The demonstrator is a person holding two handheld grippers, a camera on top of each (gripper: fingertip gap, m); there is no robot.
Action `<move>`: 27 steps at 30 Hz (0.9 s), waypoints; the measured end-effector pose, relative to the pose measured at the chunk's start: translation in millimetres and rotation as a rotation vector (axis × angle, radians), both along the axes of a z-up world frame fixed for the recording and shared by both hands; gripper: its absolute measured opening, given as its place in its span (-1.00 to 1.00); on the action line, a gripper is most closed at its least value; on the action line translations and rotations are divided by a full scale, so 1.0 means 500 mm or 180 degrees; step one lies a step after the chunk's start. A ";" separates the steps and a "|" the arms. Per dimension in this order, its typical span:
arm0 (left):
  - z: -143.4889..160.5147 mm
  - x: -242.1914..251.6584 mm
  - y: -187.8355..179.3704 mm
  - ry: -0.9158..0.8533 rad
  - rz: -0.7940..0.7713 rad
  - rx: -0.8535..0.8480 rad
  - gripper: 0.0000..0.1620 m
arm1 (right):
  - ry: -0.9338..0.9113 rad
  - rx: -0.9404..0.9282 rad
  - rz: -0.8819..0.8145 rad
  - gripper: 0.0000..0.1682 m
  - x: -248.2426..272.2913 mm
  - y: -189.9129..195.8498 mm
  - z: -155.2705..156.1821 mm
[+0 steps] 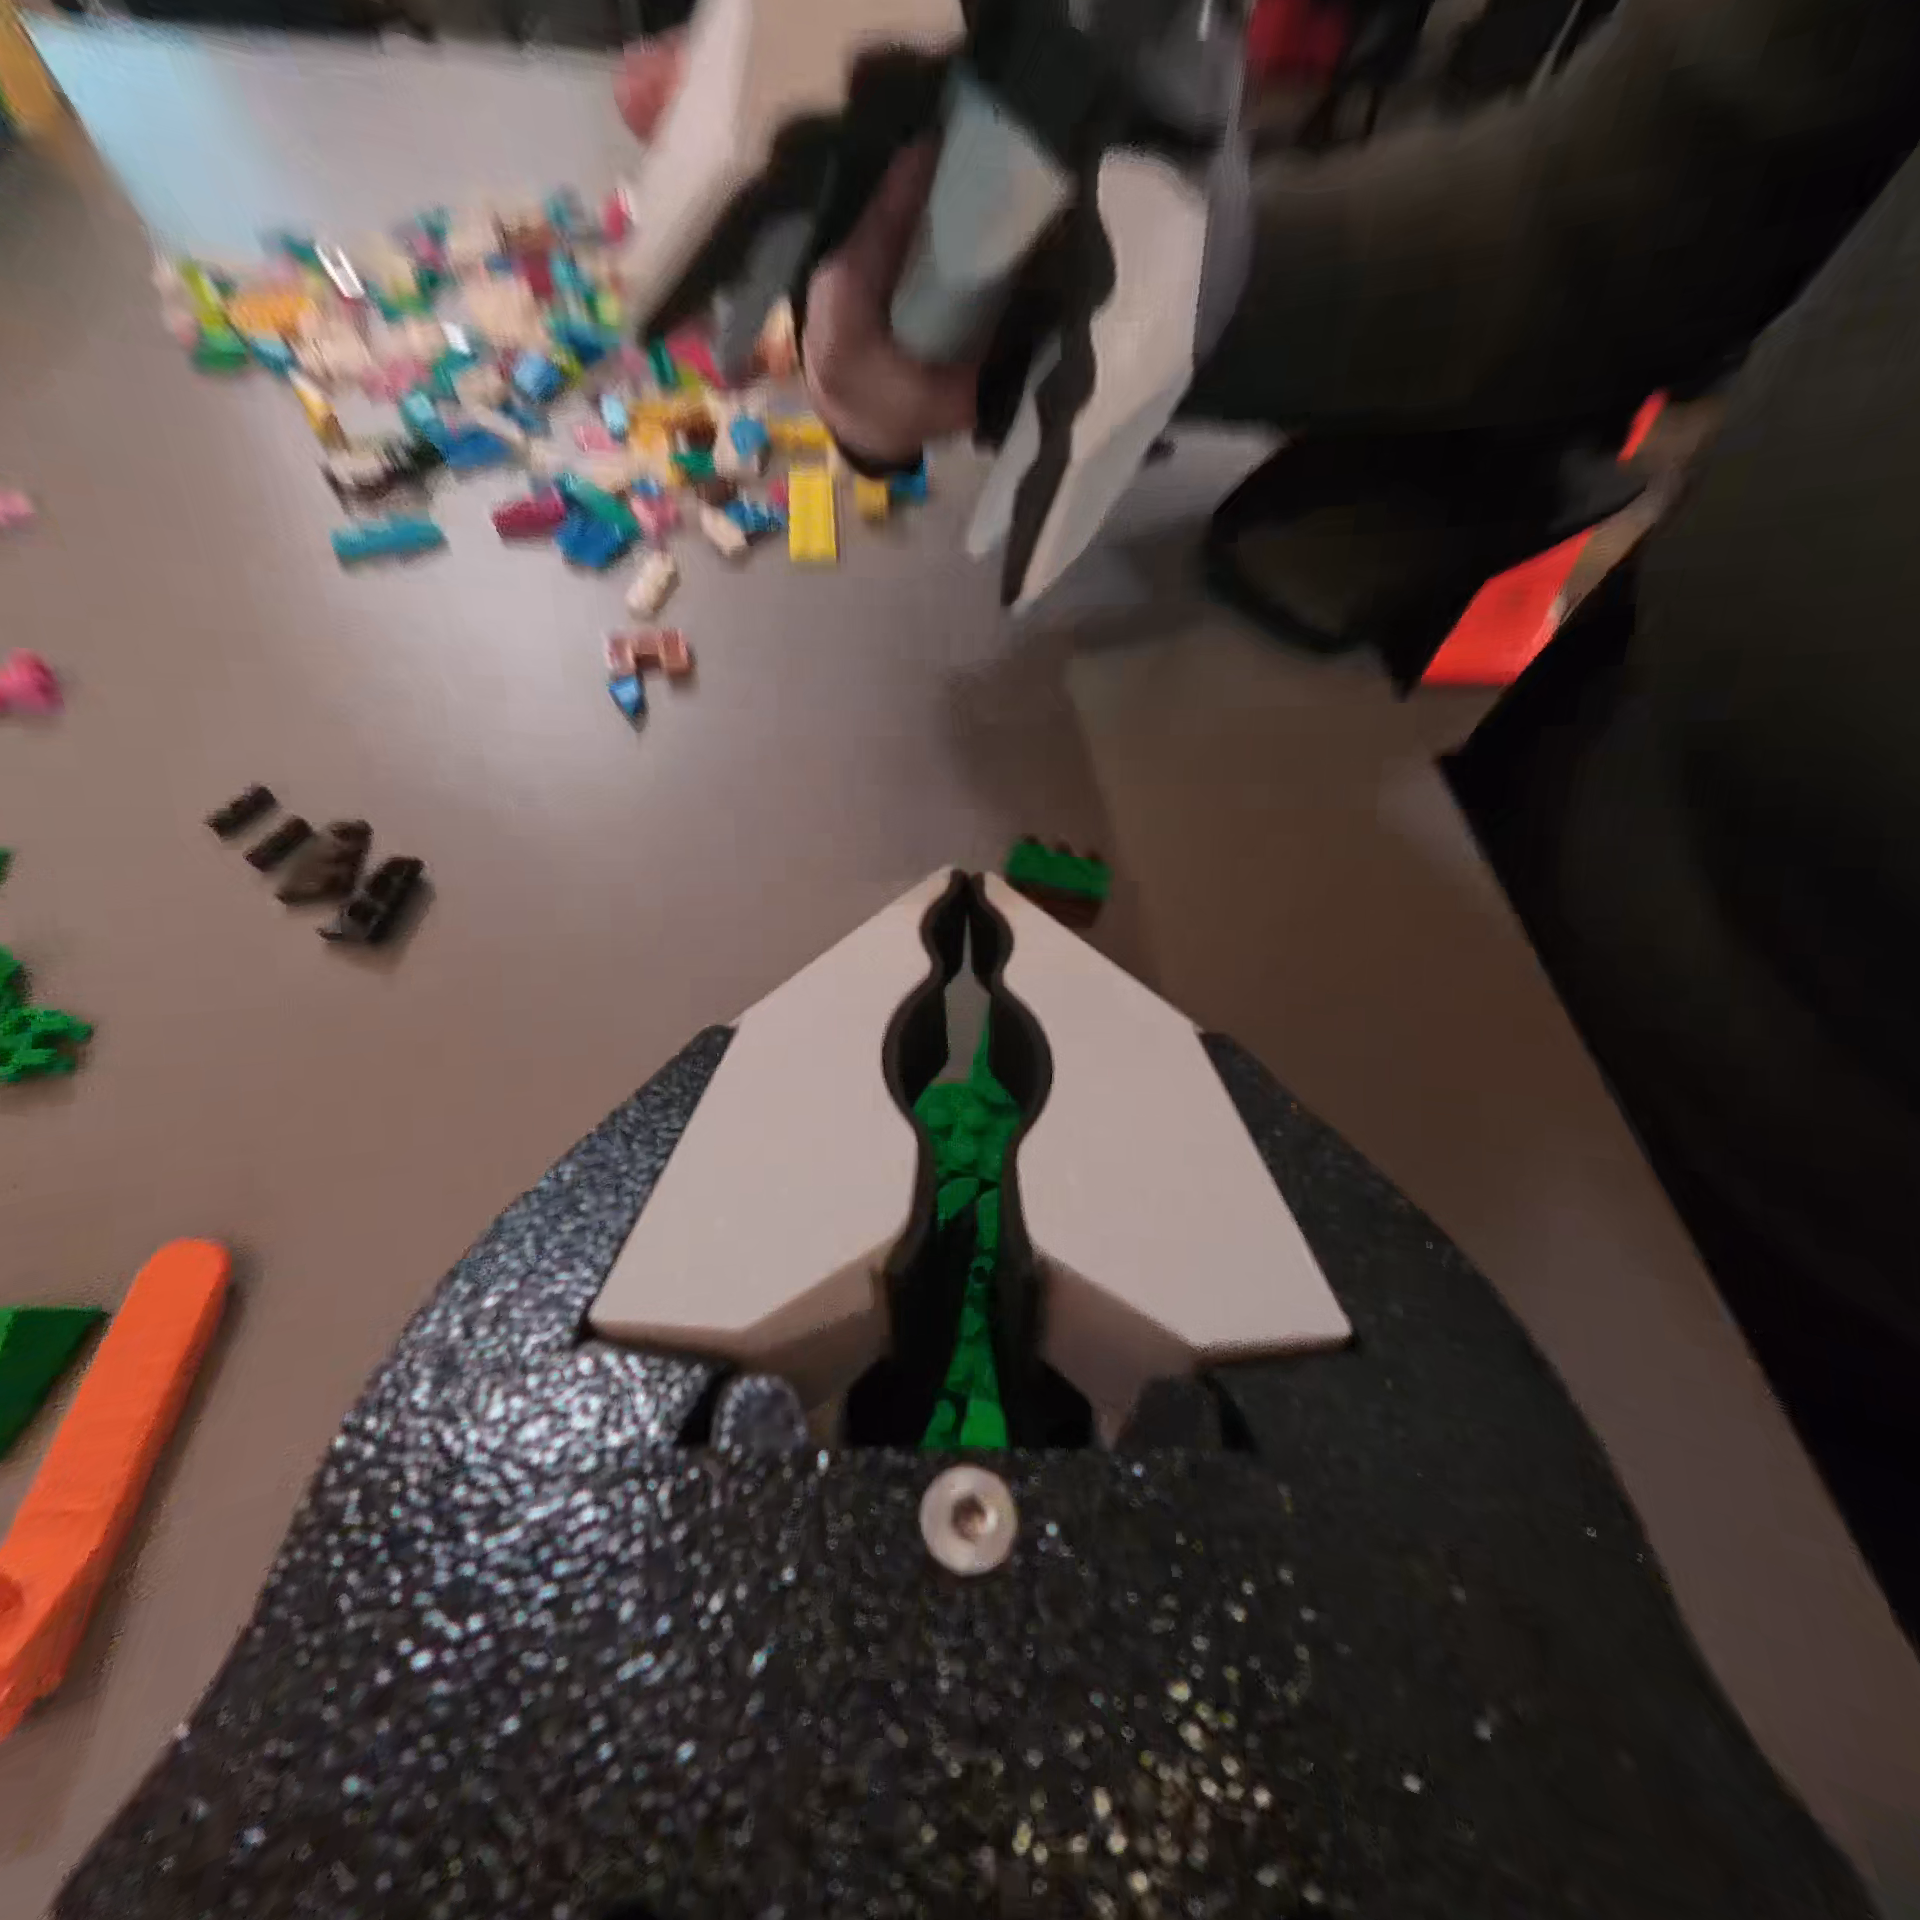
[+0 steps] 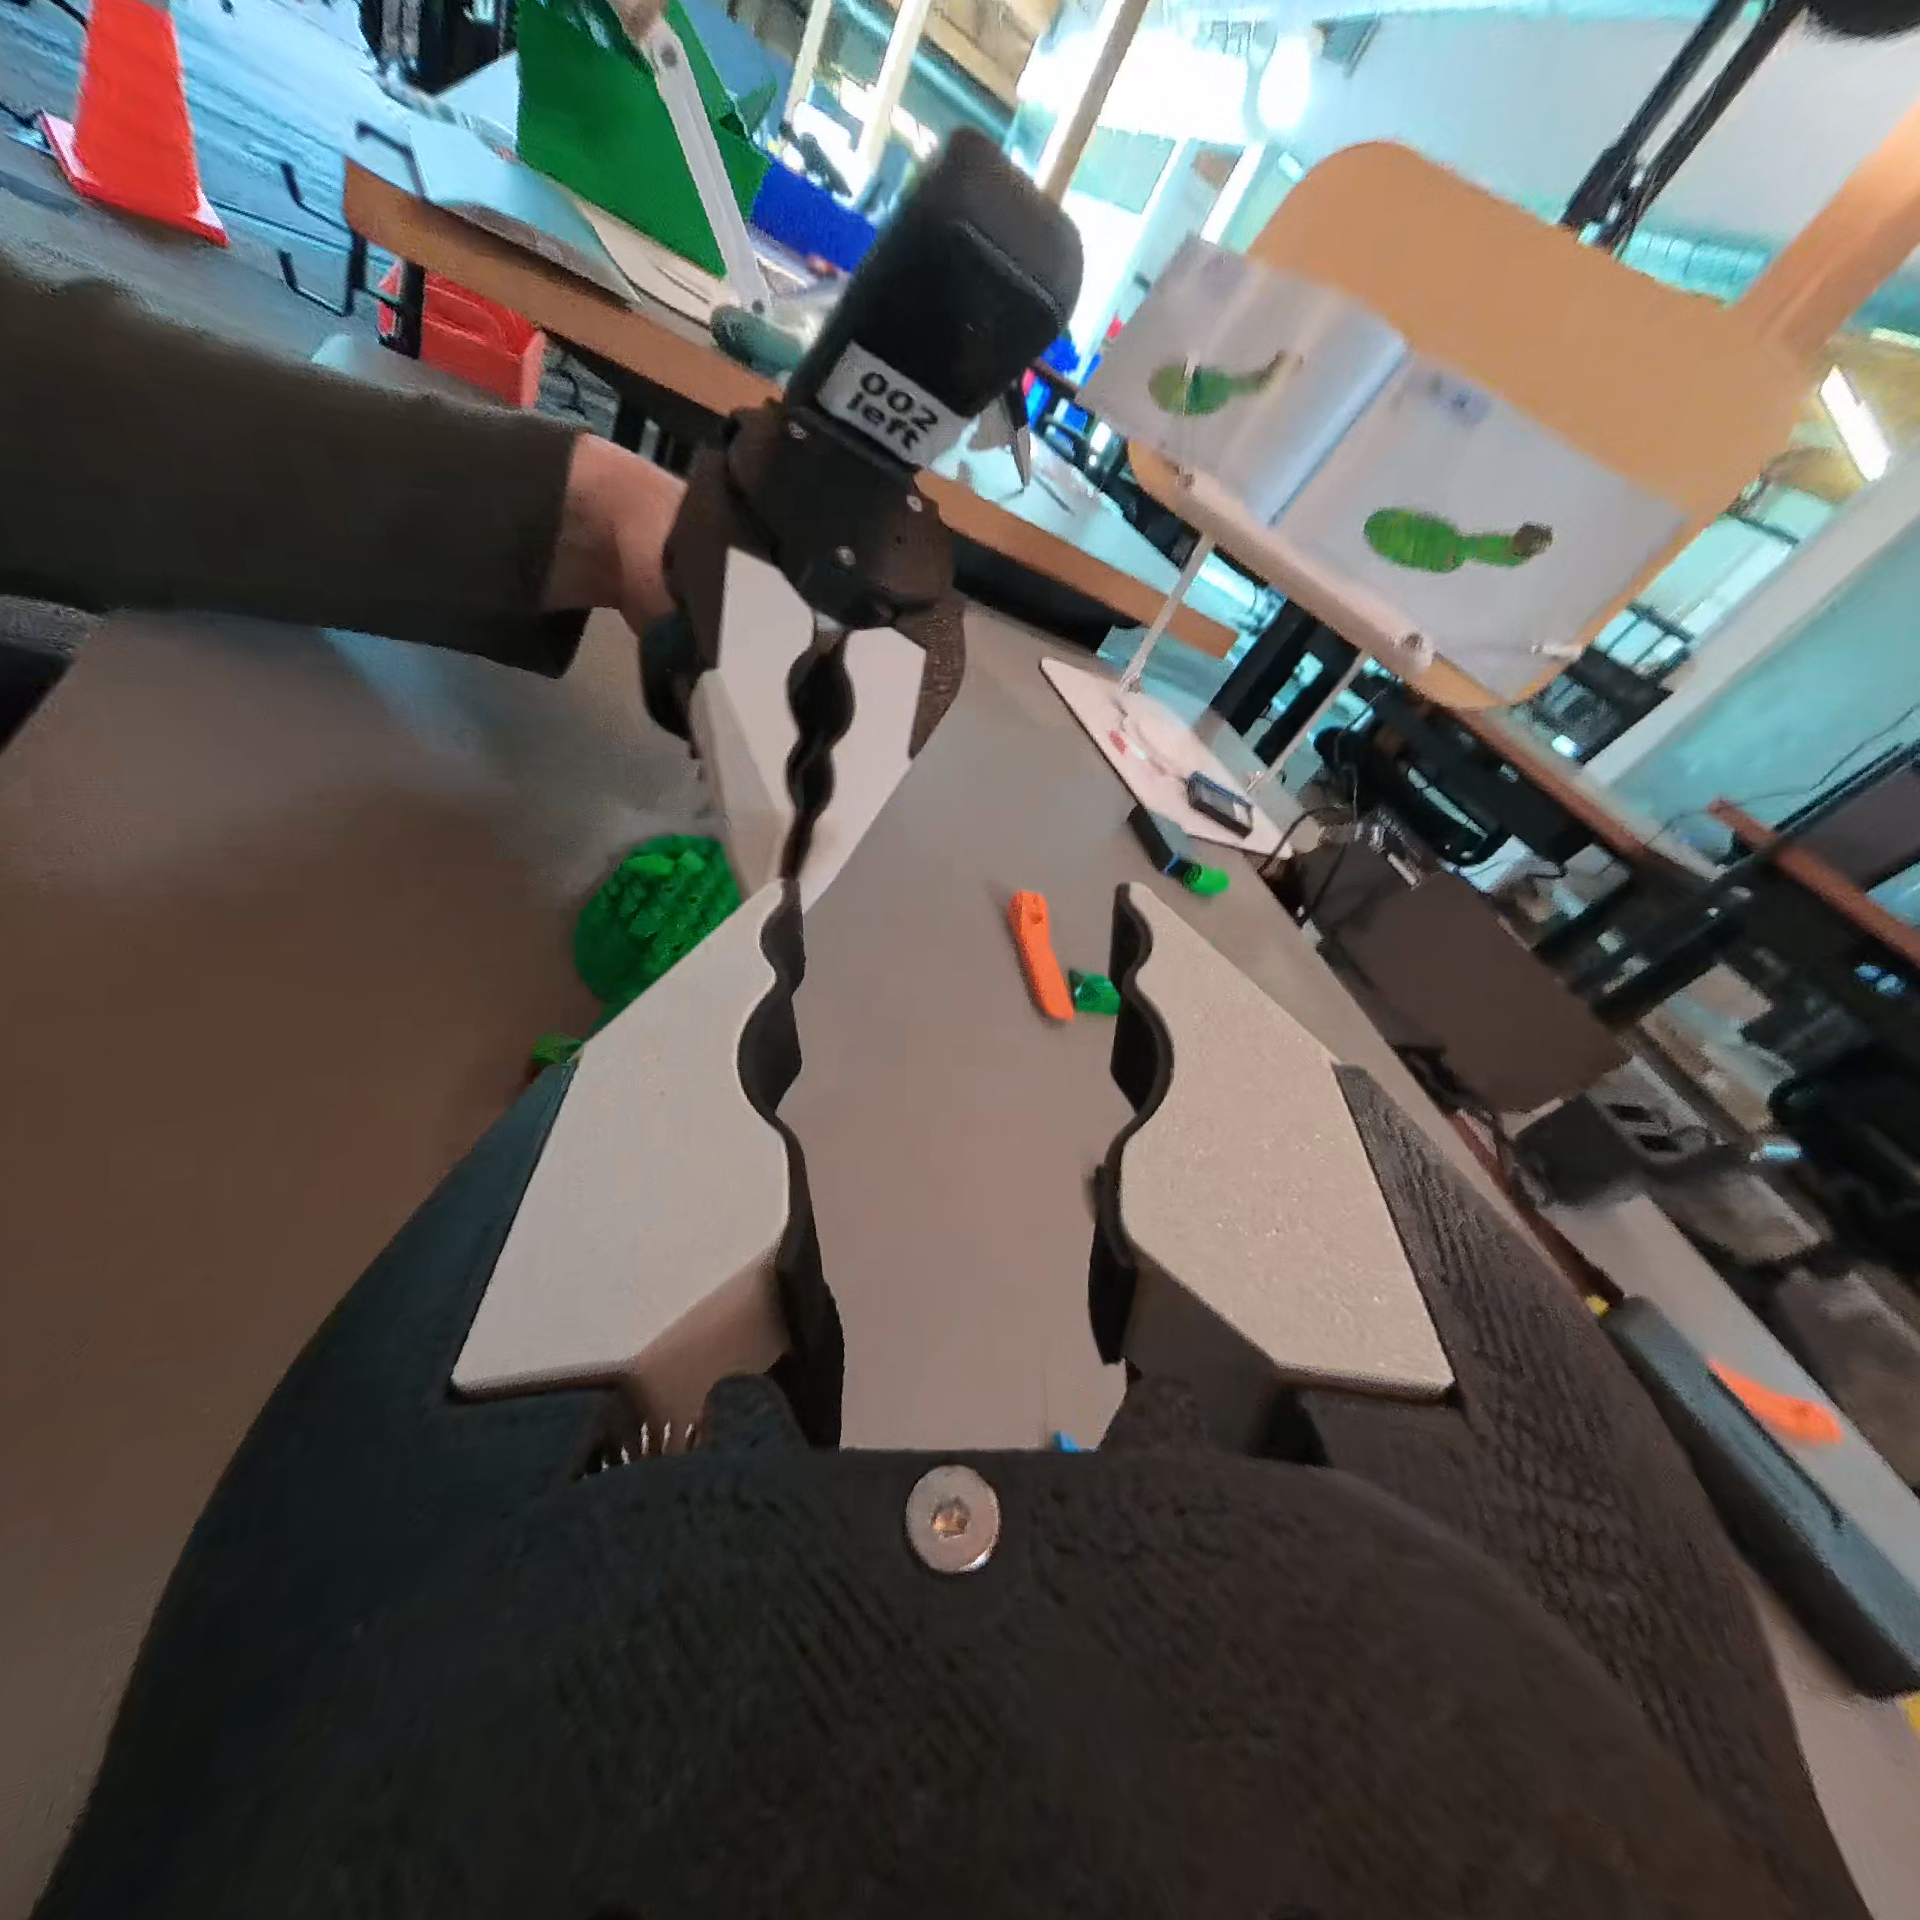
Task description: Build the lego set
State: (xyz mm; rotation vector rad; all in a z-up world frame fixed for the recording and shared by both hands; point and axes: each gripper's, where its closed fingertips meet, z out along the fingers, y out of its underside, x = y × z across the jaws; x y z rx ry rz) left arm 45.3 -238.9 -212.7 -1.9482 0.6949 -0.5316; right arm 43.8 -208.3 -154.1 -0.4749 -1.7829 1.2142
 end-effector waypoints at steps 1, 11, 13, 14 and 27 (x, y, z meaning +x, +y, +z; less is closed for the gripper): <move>0.017 -0.012 -0.004 -0.0103 0.0046 0.0084 -1.00 | 0.0040 0.0022 0.0012 -0.29 0.002 -0.006 0.005; 0.025 -0.045 -0.011 0.0033 0.0214 0.0332 -0.98 | -0.0495 0.0273 0.0290 -0.25 0.017 -0.035 -0.057; 0.032 -0.045 -0.009 -0.0025 0.0229 0.0429 -0.94 | -0.1015 0.0215 0.0558 -0.23 0.039 -0.056 -0.092; 0.036 -0.047 -0.007 -0.0047 0.0250 0.0477 -0.93 | -0.1225 0.0190 0.0659 -0.23 0.049 -0.064 -0.108; 0.132 -0.232 -0.019 0.0611 0.1650 0.1700 -0.97 | -0.1615 0.0656 0.0408 -0.45 0.021 -0.080 -0.193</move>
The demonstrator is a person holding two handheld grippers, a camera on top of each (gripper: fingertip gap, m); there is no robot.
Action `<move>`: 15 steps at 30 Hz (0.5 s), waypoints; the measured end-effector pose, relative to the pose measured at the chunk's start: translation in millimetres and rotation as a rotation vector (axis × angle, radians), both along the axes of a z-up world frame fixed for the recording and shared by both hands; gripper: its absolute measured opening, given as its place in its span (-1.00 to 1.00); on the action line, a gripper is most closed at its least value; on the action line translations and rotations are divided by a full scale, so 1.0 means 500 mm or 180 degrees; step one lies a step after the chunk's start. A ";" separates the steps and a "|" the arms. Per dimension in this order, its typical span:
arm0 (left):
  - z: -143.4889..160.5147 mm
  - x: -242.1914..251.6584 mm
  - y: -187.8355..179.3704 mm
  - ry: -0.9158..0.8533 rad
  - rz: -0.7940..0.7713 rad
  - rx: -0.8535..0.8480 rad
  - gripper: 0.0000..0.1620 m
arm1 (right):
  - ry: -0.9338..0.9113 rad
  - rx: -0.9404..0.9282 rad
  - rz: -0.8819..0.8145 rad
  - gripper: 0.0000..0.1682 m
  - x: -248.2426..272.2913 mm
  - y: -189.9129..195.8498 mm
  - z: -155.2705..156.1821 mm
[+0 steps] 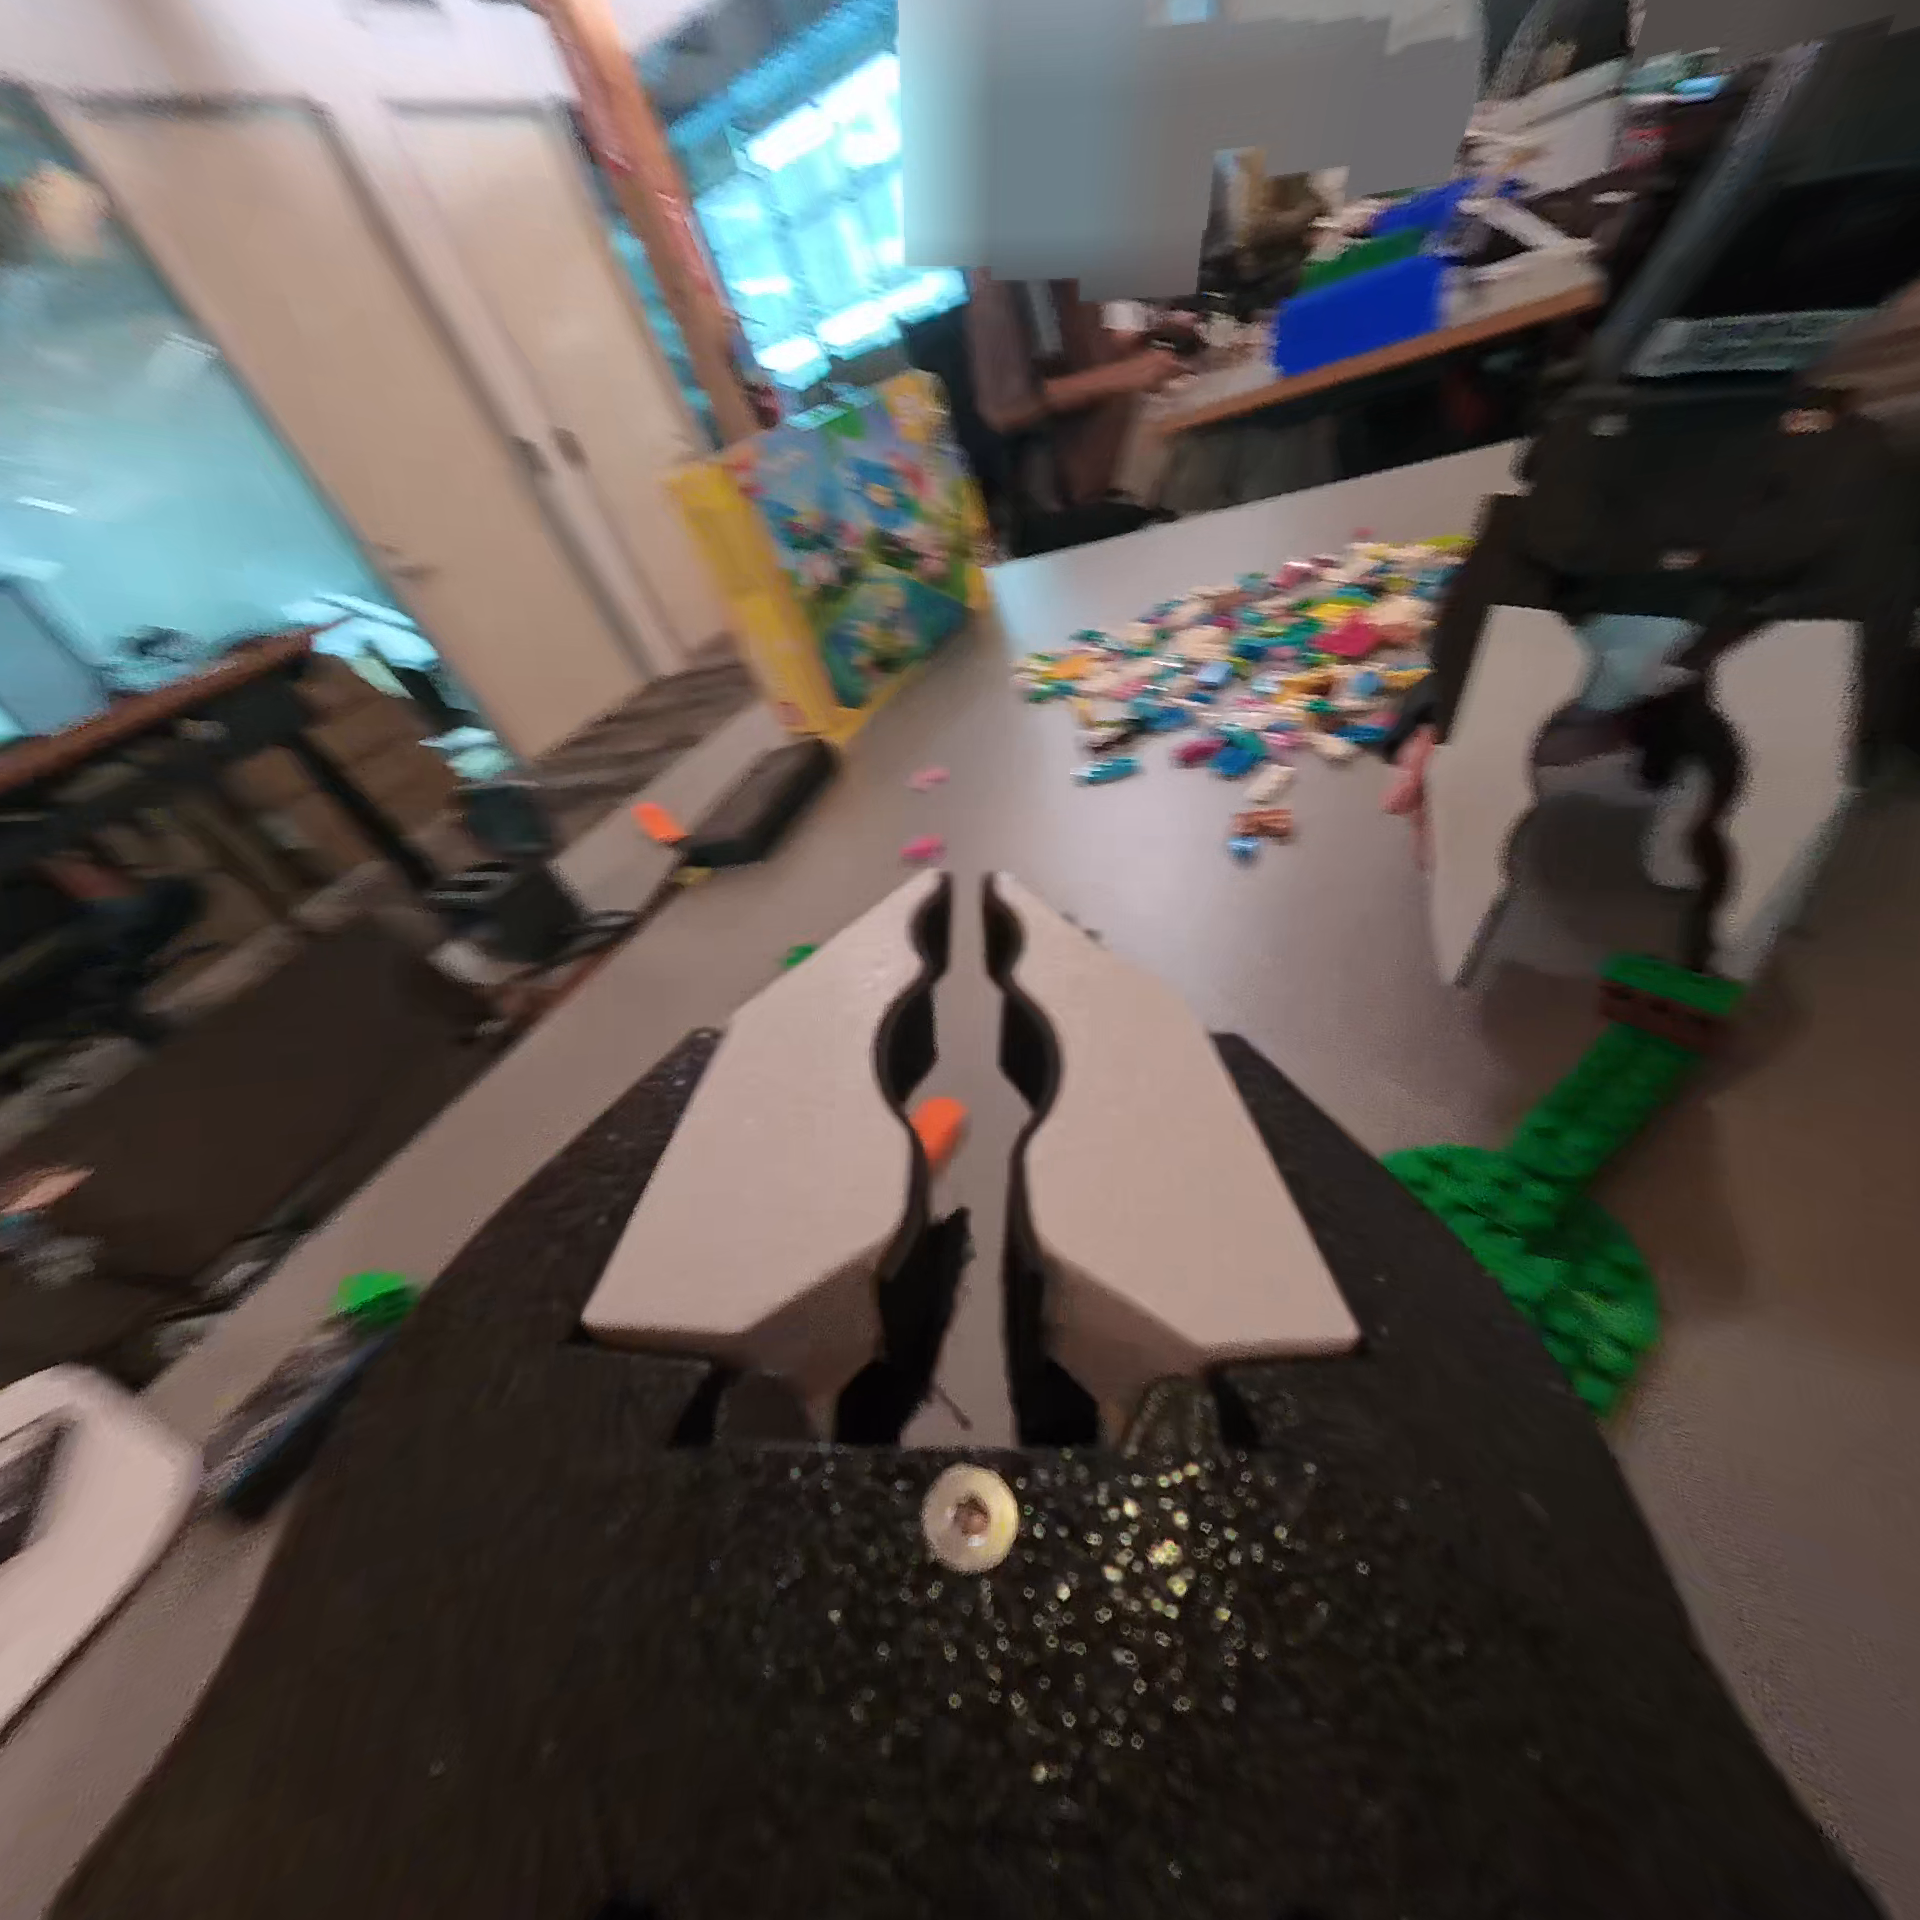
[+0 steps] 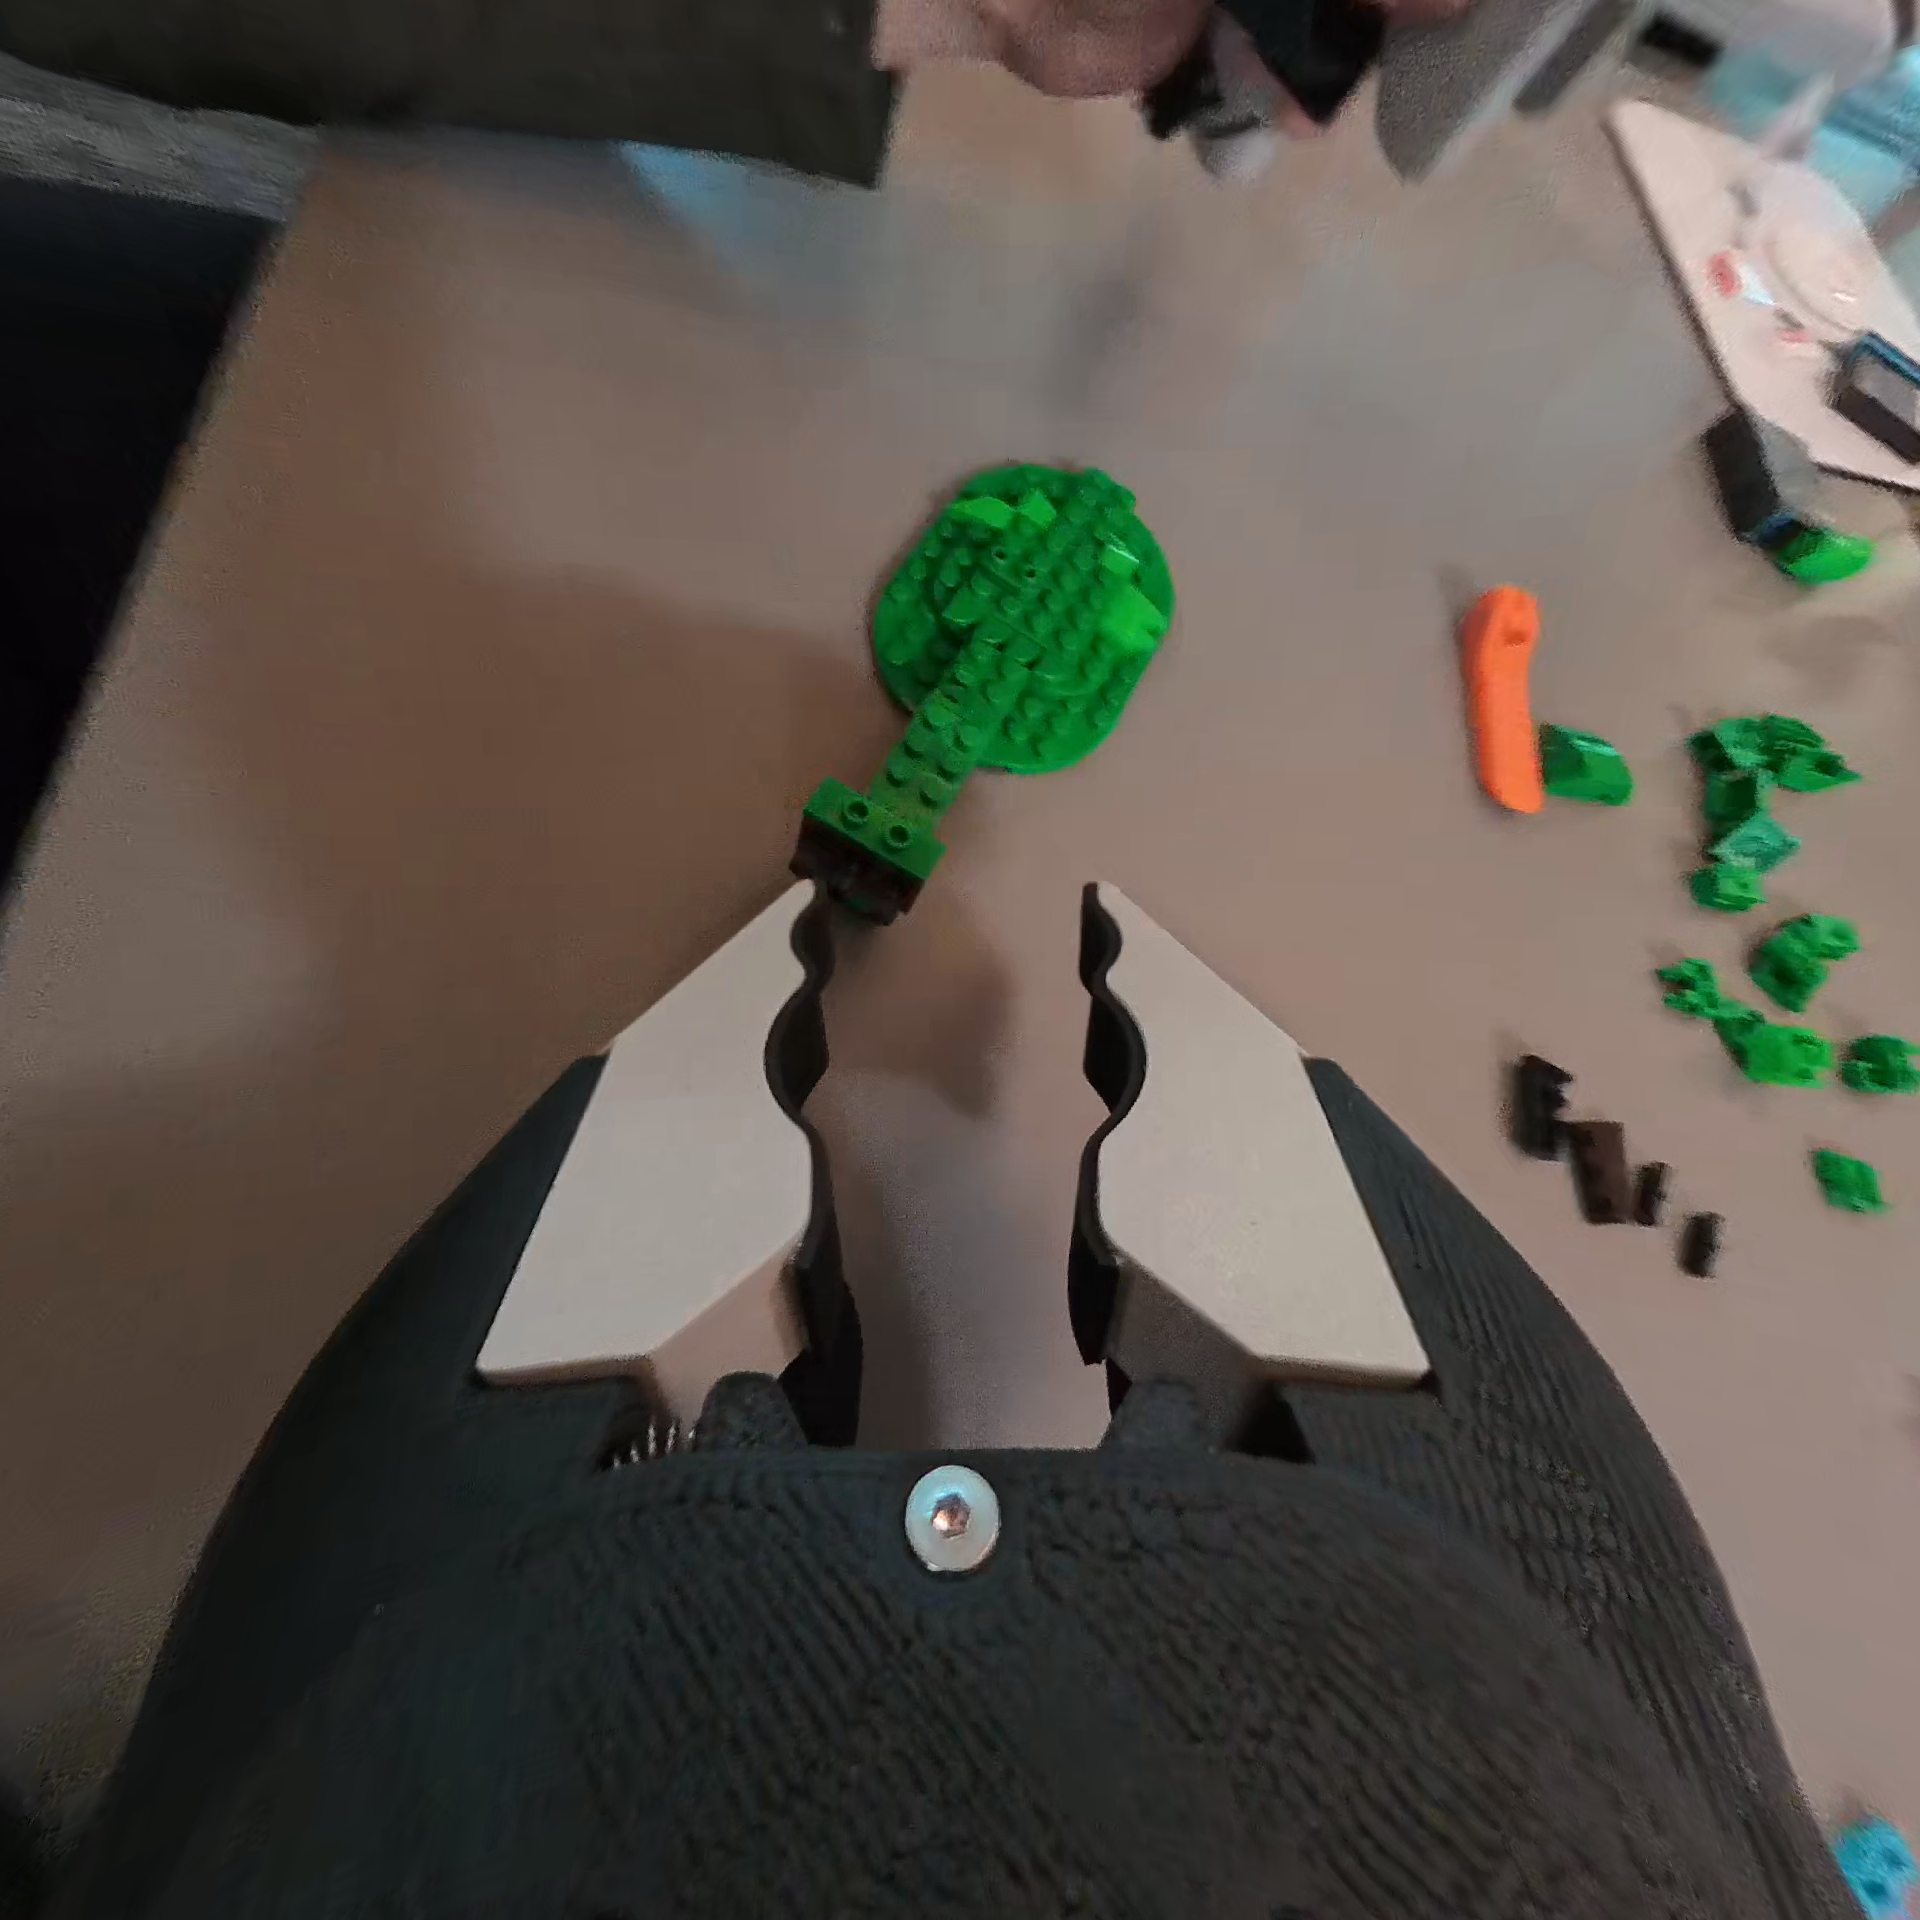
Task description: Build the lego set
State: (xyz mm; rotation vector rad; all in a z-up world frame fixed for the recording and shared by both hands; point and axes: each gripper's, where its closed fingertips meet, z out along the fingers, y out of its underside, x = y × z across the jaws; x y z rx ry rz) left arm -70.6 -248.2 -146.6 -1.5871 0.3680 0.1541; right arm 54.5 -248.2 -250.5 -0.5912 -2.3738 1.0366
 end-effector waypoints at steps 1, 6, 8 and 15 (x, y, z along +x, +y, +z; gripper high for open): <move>0.016 -0.032 -0.013 0.0073 0.0249 0.0205 -1.00 | 0.0064 0.0069 -0.0136 -0.43 -0.020 0.003 0.002; 0.065 -0.193 -0.107 -0.0156 0.1463 0.1147 -1.00 | 0.0168 0.0171 -0.0256 -0.29 -0.064 0.017 0.024; 0.070 -0.231 -0.142 -0.0027 0.1791 0.1292 -1.00 | 0.0210 -0.0121 -0.0324 -0.31 -0.055 0.042 0.050; 0.046 -0.309 -0.182 0.0656 0.2400 0.1208 -1.00 | 0.0446 -0.0744 -0.1431 -0.48 -0.176 0.185 0.127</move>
